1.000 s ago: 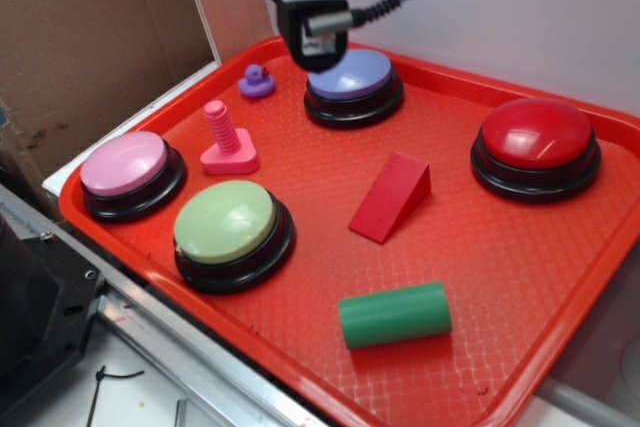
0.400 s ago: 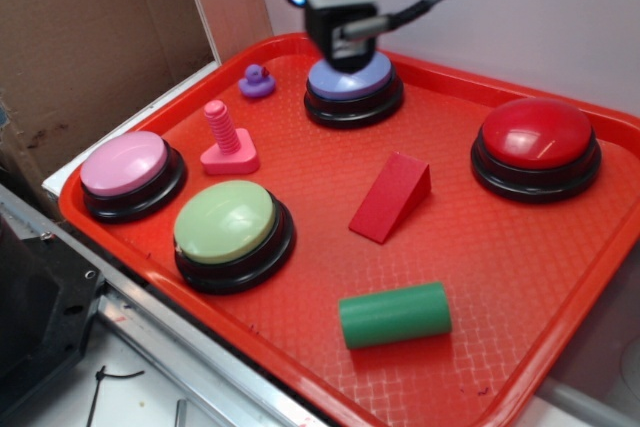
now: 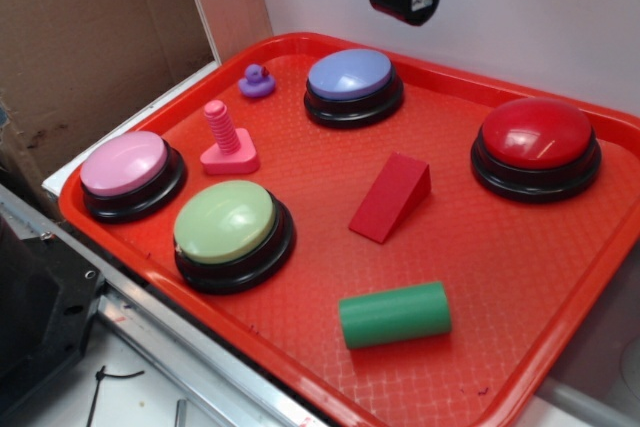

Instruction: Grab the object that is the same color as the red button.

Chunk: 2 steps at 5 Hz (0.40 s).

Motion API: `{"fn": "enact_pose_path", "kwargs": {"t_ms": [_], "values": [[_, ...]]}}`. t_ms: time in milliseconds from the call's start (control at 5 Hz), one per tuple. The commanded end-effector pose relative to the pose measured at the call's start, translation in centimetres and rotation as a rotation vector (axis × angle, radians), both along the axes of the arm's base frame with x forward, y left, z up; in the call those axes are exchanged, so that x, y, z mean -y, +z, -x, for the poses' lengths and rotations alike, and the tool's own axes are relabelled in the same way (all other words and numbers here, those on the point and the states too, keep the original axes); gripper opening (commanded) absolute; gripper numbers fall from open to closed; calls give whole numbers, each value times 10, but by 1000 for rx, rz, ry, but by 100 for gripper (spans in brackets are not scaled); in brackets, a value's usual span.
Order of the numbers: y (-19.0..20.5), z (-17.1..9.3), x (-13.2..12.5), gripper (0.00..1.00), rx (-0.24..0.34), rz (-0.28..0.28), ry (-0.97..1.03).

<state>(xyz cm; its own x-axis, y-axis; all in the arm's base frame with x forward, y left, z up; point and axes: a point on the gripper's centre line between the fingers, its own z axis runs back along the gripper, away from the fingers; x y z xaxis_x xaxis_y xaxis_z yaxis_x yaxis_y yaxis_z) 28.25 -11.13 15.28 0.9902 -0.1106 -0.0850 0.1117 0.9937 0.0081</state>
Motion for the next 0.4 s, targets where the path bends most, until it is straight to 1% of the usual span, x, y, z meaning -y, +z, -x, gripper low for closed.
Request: {"fn": "enact_pose_path", "kwargs": {"t_ms": [0,200], "values": [[-43,17,3,100,-36,63,-6],[-74,26,7,100,-95,40,-57]]}}
